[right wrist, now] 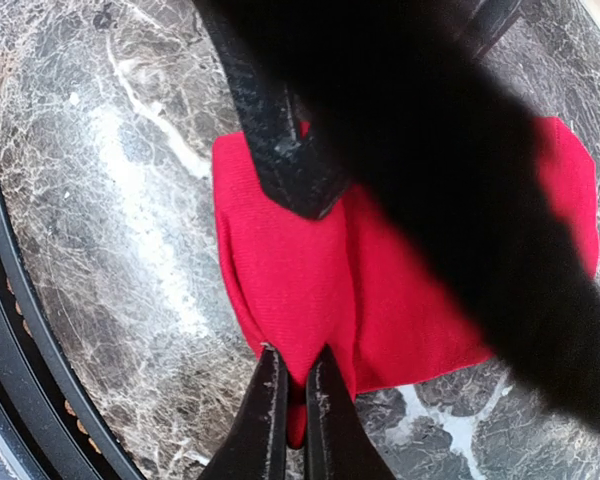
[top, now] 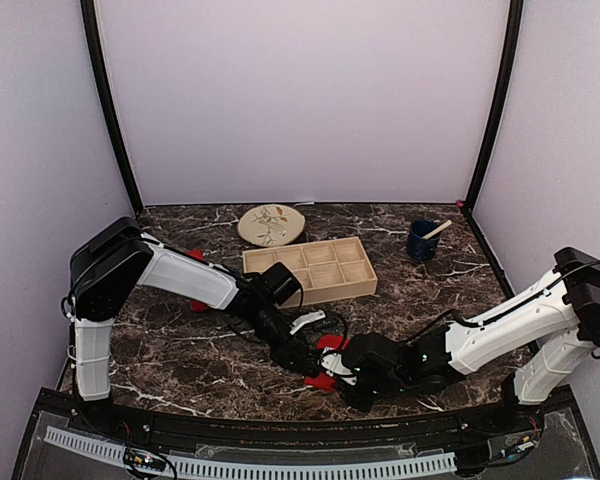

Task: Roll the socks
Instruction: Roll the sock at the center of the board.

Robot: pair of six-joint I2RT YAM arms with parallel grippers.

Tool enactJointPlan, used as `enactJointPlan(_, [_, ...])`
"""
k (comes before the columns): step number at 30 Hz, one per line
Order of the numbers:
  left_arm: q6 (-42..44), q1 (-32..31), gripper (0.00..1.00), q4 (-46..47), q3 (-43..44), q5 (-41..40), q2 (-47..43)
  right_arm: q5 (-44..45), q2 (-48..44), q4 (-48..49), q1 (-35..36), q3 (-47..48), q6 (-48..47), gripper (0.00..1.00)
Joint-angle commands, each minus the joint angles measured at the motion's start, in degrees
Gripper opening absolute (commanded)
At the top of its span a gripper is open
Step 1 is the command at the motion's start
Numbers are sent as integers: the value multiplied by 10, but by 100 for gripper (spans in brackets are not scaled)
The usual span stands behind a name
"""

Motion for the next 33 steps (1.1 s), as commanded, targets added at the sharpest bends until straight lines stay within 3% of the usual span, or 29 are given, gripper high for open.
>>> enactJointPlan(1, [-15, 10, 27, 13, -20, -32, -28, -14, 13, -18, 2, 6, 9, 2])
enactJointPlan(14, [-36, 28, 30, 39, -48, -54, -67, -103, -6, -15, -49, 6, 33, 2])
enactJointPlan(33, [-48, 34, 35, 109, -100, -122, -119, -345, -1, 29, -184, -26, 75, 2])
